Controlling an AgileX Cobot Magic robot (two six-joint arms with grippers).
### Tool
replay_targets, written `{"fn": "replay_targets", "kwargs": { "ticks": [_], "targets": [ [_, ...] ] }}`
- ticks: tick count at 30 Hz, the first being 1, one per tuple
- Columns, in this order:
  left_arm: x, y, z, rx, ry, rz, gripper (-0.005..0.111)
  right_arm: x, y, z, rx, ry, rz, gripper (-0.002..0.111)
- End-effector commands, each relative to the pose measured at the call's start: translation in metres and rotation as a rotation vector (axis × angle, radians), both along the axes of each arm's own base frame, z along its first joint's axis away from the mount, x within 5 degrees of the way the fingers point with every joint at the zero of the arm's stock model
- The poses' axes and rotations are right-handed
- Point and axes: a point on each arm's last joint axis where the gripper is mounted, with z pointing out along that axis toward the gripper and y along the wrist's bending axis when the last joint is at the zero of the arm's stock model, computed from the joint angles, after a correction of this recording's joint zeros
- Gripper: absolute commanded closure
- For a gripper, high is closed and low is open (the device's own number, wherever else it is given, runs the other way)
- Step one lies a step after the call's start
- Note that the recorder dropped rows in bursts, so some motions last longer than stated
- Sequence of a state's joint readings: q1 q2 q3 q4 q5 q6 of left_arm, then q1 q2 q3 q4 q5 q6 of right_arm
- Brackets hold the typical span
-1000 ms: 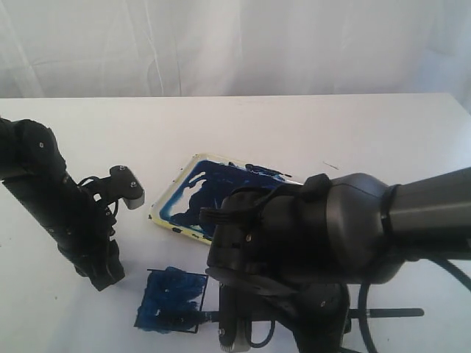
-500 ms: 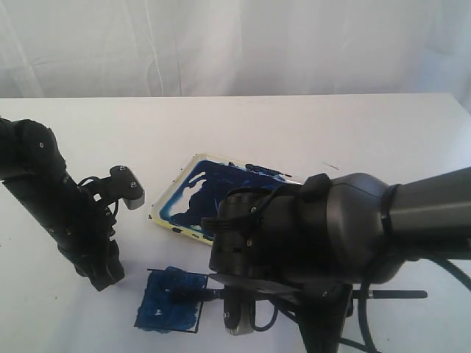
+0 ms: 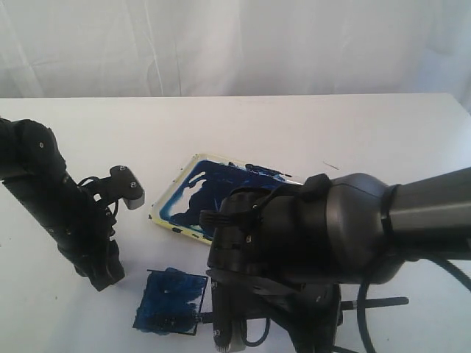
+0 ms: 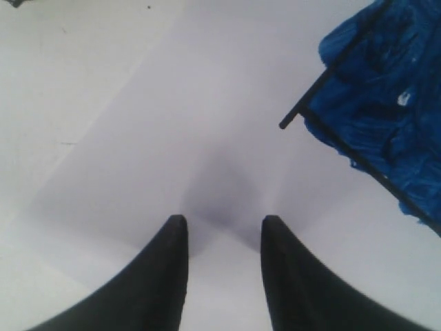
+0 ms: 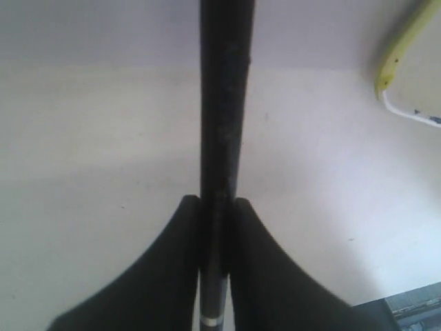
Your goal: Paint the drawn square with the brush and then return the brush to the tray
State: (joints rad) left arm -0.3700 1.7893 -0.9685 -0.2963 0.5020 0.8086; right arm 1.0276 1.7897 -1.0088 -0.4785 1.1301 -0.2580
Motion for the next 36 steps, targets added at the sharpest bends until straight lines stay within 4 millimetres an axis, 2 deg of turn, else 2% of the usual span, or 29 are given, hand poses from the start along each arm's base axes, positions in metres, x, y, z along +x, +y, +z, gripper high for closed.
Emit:
{"fn": "replay_targets", "kwargs": {
  "ticks": [1, 6, 19, 22, 36],
  "targets": [
    [-0.0069, 0.0026, -0.0093, 0.032, 0.066, -0.026, 0.065, 0.0025, -0.0021, 0.0041, -0.013, -0.055, -0.066, 0.108],
    [-0.0069, 0.0026, -0.0093, 0.032, 0.066, -0.026, 0.065, 0.0062, -0.0015, 0.0051, 0.007, -0.116, -0.099, 0.108],
    [-0.0069, 0.0026, -0.0093, 0.032, 0.066, -0.026, 0.065, 0.0024, -0.0027, 0.0043, -0.025, -0.05, -0.056, 0.108],
    [-0.0069, 0.0026, -0.0093, 0.032, 0.066, -0.026, 0.065, 0.0034, -0.0071, 0.0069, -0.078, -0.068, -0.064, 0.108],
    [-0.0073, 0.0027, -0.0093, 0.033, 0.07, -0.027, 0.065, 0.0116, -0.0111, 0.0123, -0.093, -0.136, -0.047, 0.108]
  ]
}}
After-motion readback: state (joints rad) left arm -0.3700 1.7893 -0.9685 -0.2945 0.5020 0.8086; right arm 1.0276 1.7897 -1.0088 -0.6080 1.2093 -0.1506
